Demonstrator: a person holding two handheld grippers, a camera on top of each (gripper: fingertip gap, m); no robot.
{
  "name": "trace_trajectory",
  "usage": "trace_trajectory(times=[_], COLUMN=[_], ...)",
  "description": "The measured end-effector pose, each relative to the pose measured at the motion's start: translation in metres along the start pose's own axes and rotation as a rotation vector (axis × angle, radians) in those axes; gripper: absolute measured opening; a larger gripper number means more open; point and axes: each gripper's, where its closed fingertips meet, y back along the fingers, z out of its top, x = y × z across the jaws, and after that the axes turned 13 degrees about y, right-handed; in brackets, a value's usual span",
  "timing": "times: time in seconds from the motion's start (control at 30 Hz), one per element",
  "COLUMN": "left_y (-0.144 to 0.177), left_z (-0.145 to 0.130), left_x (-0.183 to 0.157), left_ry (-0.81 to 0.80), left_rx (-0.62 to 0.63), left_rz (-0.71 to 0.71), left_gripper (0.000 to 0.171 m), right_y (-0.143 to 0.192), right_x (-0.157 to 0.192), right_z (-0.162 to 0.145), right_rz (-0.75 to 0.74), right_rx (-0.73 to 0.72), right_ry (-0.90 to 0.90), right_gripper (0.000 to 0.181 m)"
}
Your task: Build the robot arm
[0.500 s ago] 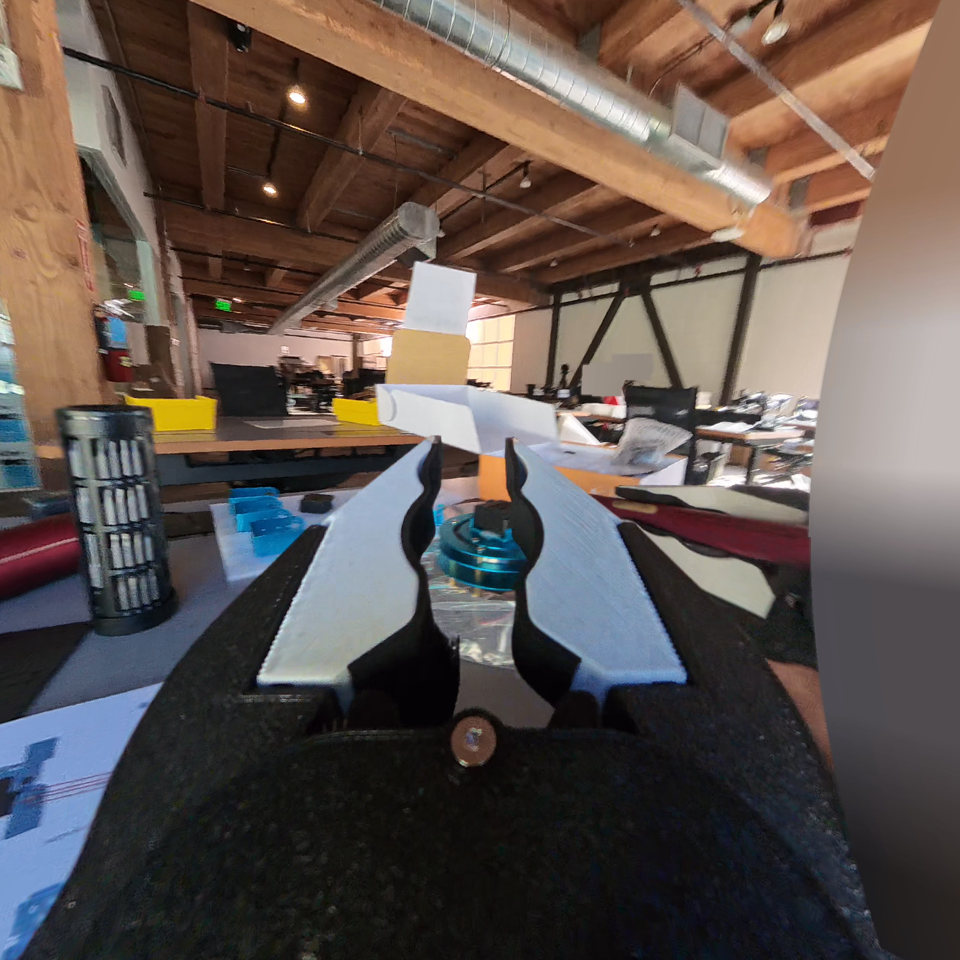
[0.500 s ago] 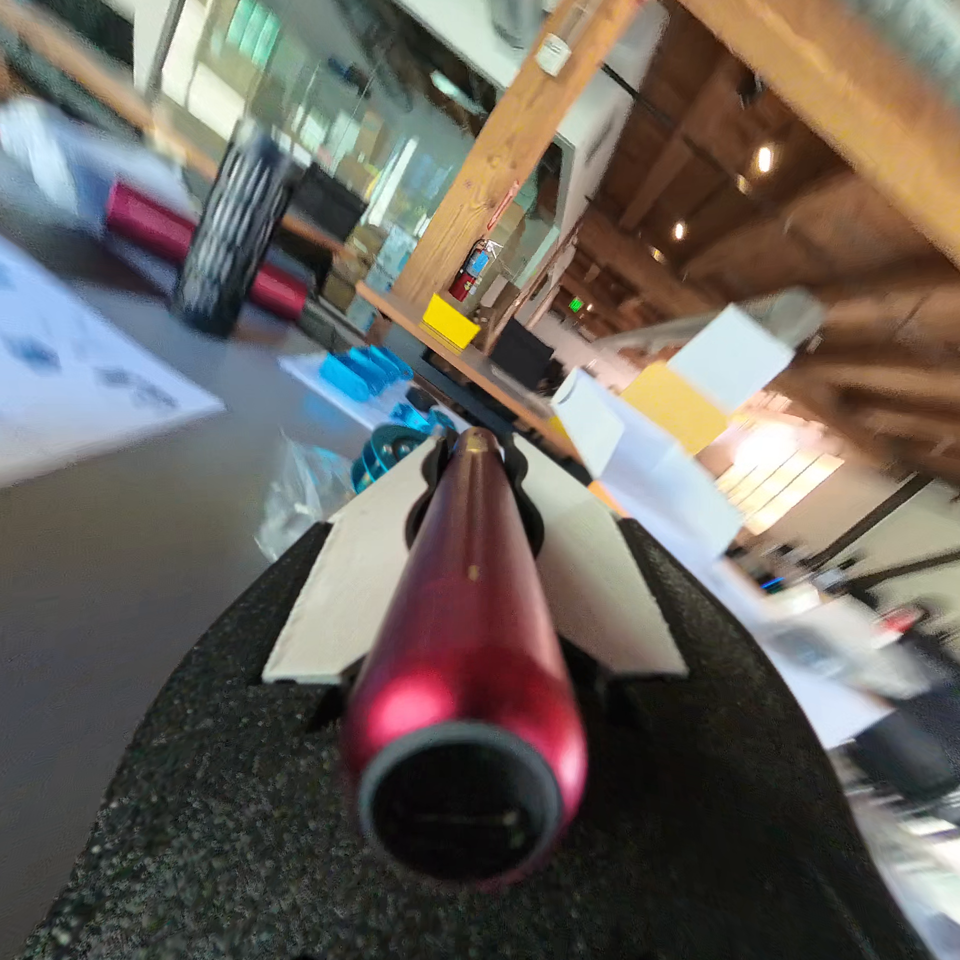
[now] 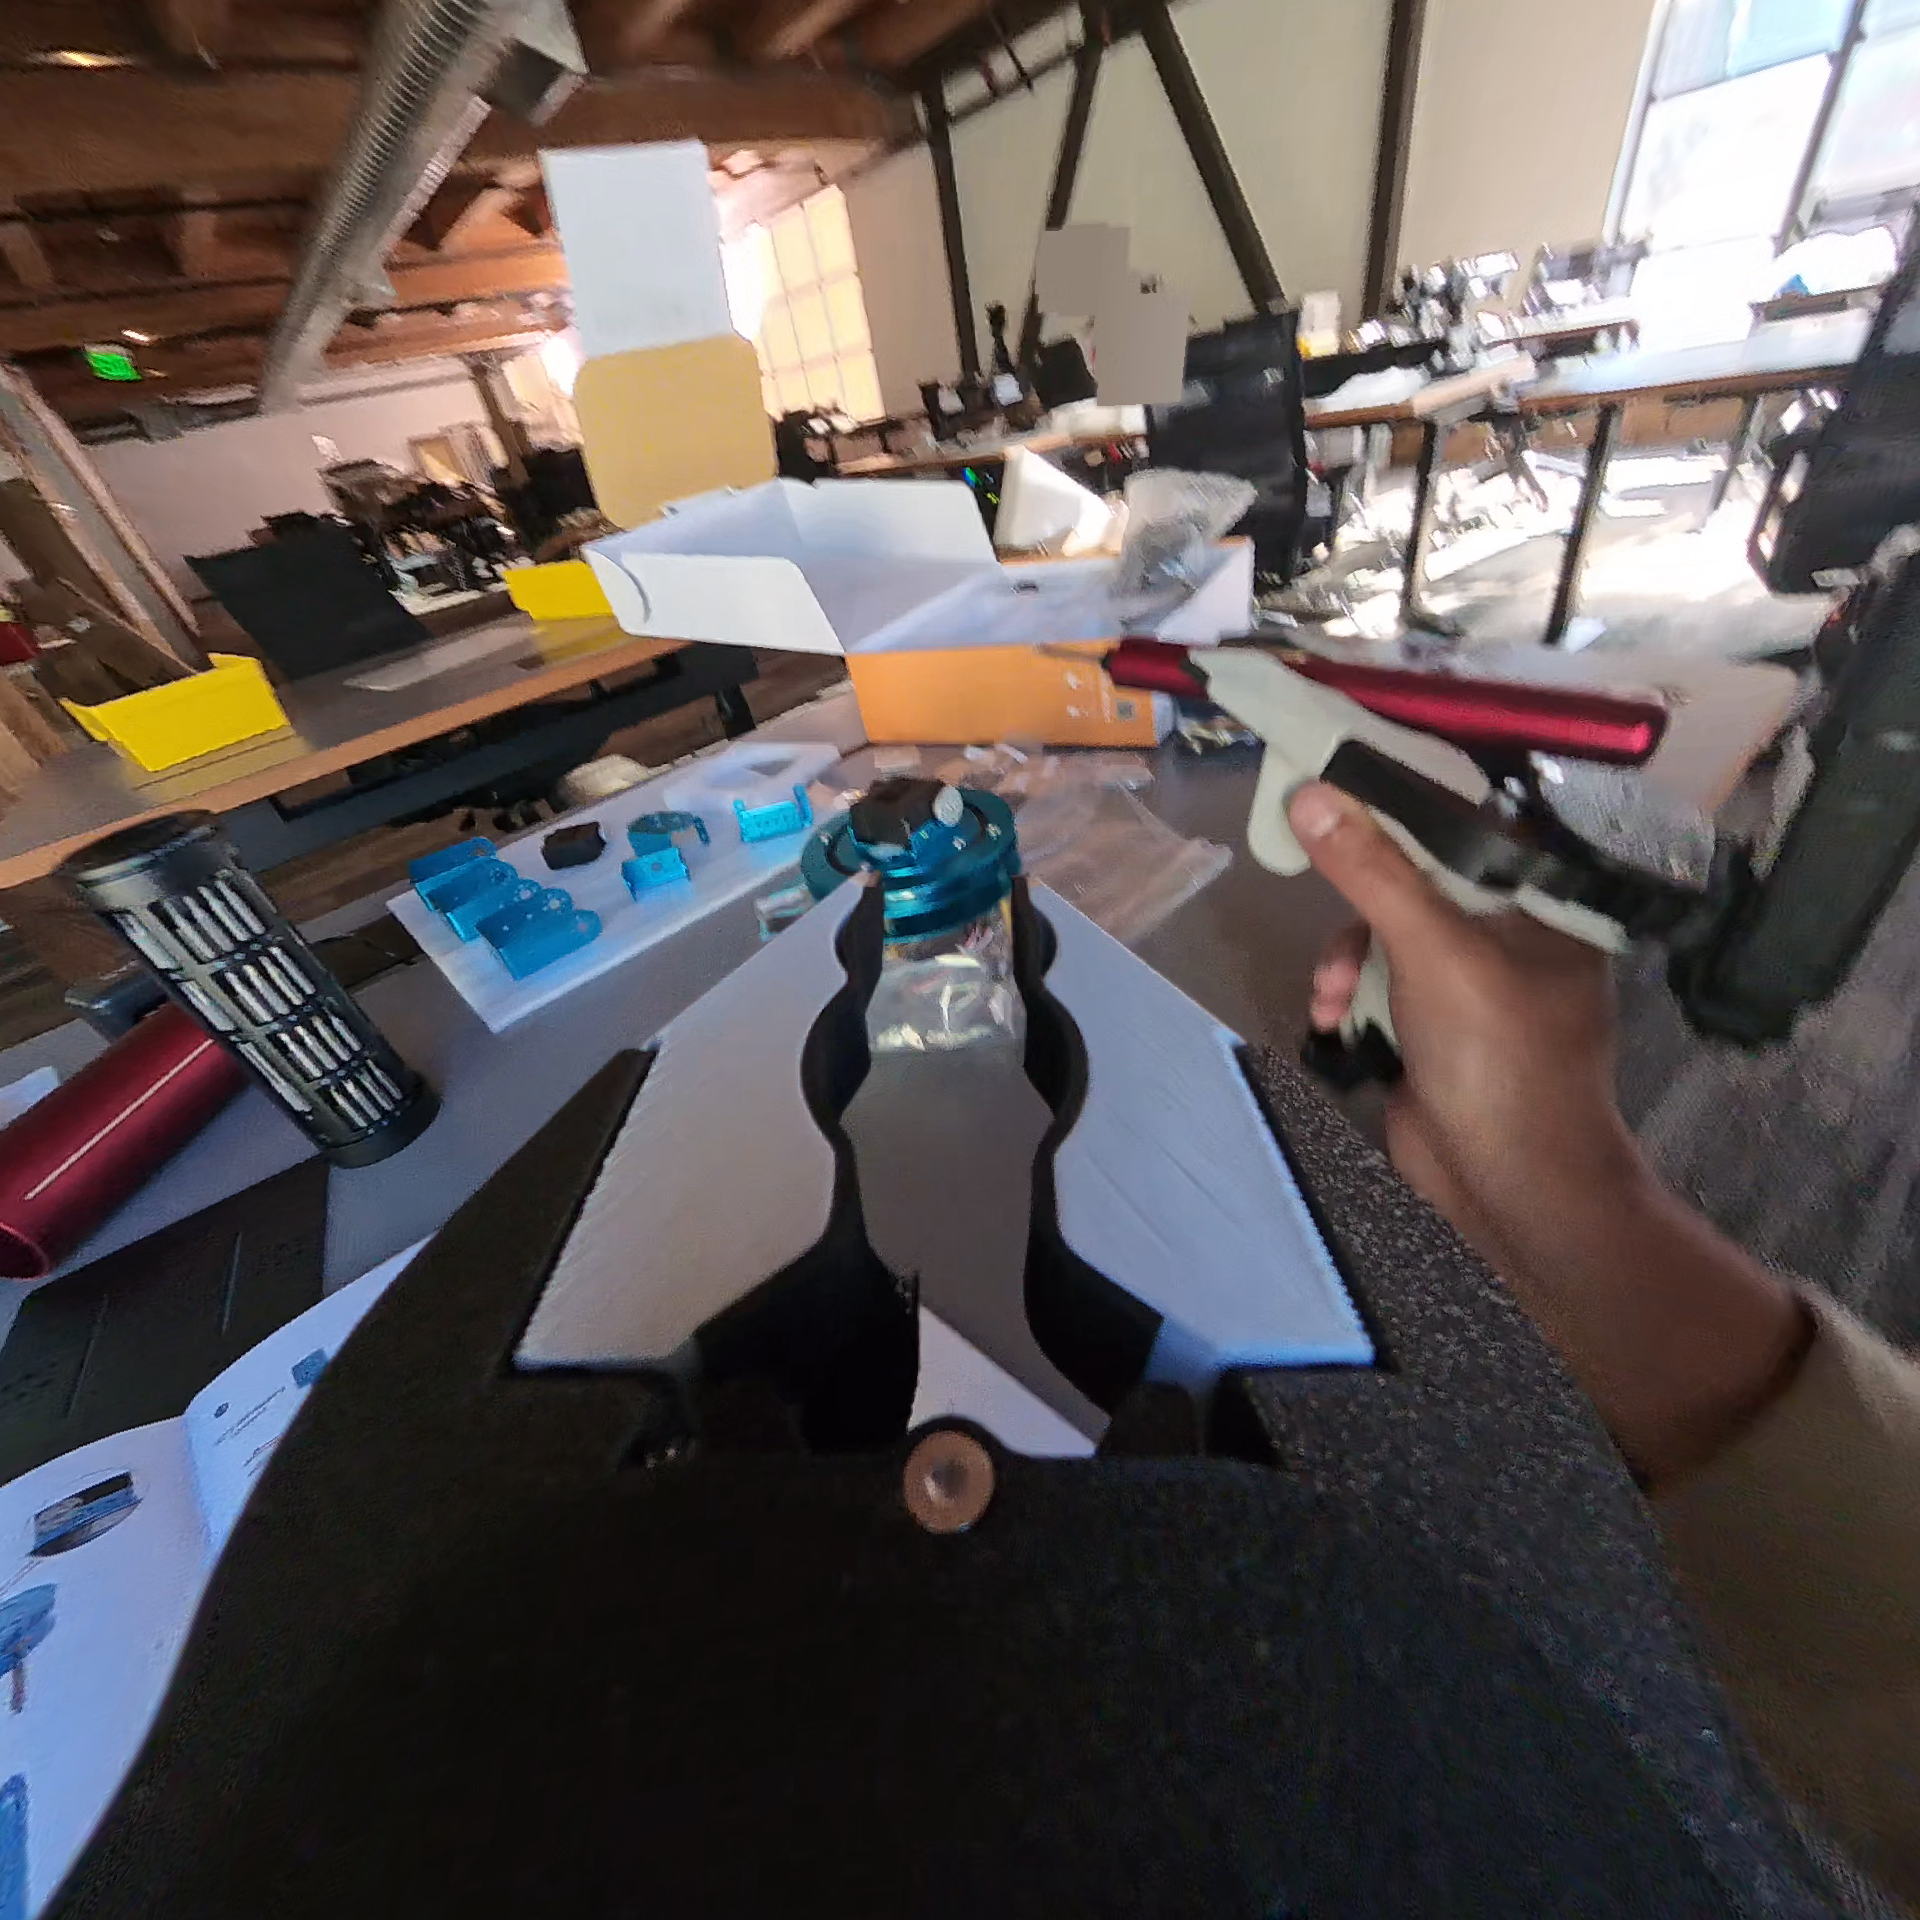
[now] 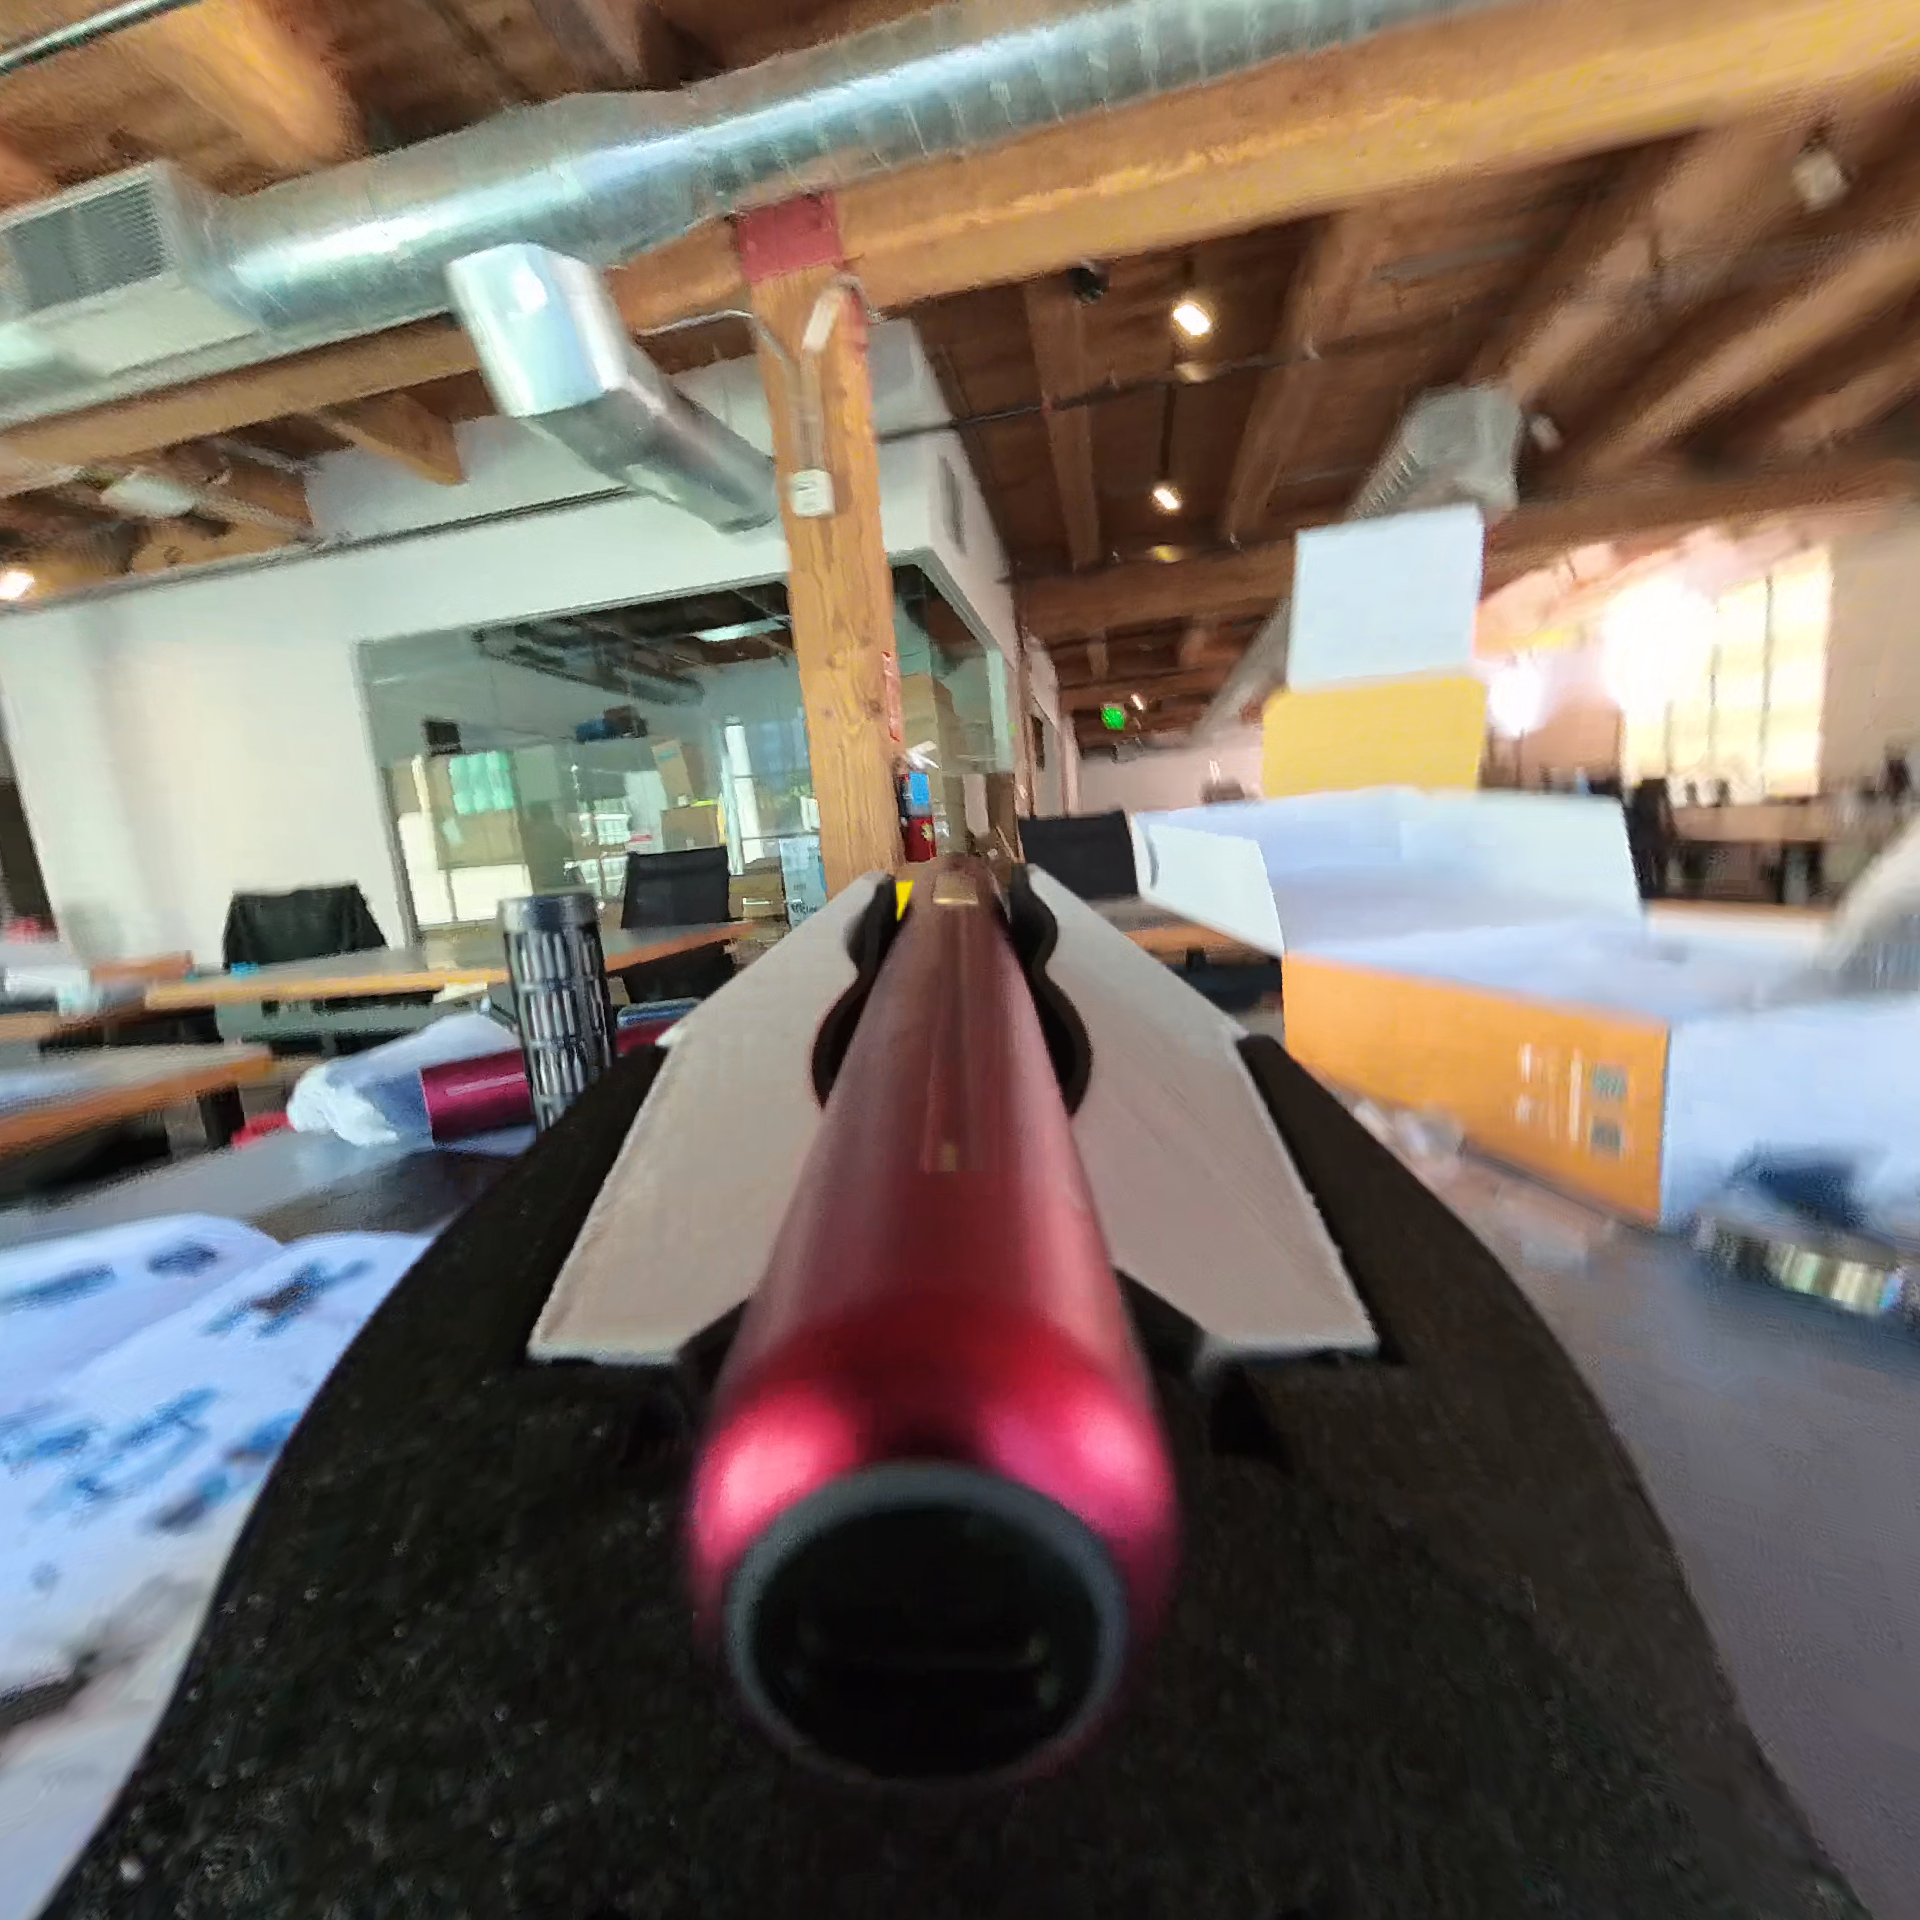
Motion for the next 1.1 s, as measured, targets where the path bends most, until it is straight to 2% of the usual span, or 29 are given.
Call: trace_trajectory(times=[0.03, 0.1, 0.23, 0.3, 0.37, 0.47, 0.53, 0.6, 0.73, 0.83, 0.9, 1.1], left_y=[0.004, 0.008, 0.000, -0.016, -0.042, -0.090, -0.120, -0.149, -0.190, -0.195, -0.191, -0.179], left_z=[-0.005, -0.018, -0.032, -0.023, -0.013, -0.014, -0.020, -0.027, -0.048, -0.063, -0.069, -0.061], left_x=[-0.004, -0.006, 0.007, 0.018, 0.031, 0.059, 0.070, 0.075, 0.094, 0.106, 0.106, 0.097], left_ry=[-0.013, -0.036, -0.067, -0.104, -0.123, -0.110, -0.063, 0.007, 0.100, 0.176, 0.188, 0.162], left_rx=[0.031, 0.088, 0.107, 0.082, 0.093, 0.208, 0.287, 0.312, 0.204, 0.095, 0.073, -0.007], left_rz=[-0.022, -0.049, -0.011, 0.006, -0.020, -0.063, -0.121, -0.202, -0.318, -0.356, -0.367, -0.389], left_gripper=[0.023, 0.023, 0.024, 0.024, 0.024, 0.024, 0.024, 0.025, 0.027, 0.027, 0.027, 0.027], right_y=[0.003, 0.006, 0.008, 0.002, -0.002, -0.007, -0.013, -0.023, -0.034, -0.030, -0.029, -0.031], right_x=[0.000, -0.006, -0.005, 0.002, 0.019, 0.039, 0.050, 0.058, 0.055, 0.047, 0.041, 0.034], right_z=[0.009, 0.010, -0.018, -0.044, -0.072, -0.100, -0.098, -0.103, -0.112, -0.110, -0.112, -0.114], right_rz=[0.053, 0.131, 0.279, 0.318, 0.397, 0.459, 0.457, 0.481, 0.464, 0.435, 0.428, 0.416], right_rx=[-0.040, -0.007, 0.038, 0.050, 0.060, 0.080, 0.055, 0.070, 0.119, 0.132, 0.152, 0.176], right_ry=[0.105, 0.383, 0.836, 1.061, 1.188, 1.317, 1.325, 1.325, 1.313, 1.305, 1.297, 1.286], right_gripper=[0.020, 0.020, 0.019, 0.019, 0.020, 0.020, 0.020, 0.020, 0.020, 0.020, 0.020, 0.020])
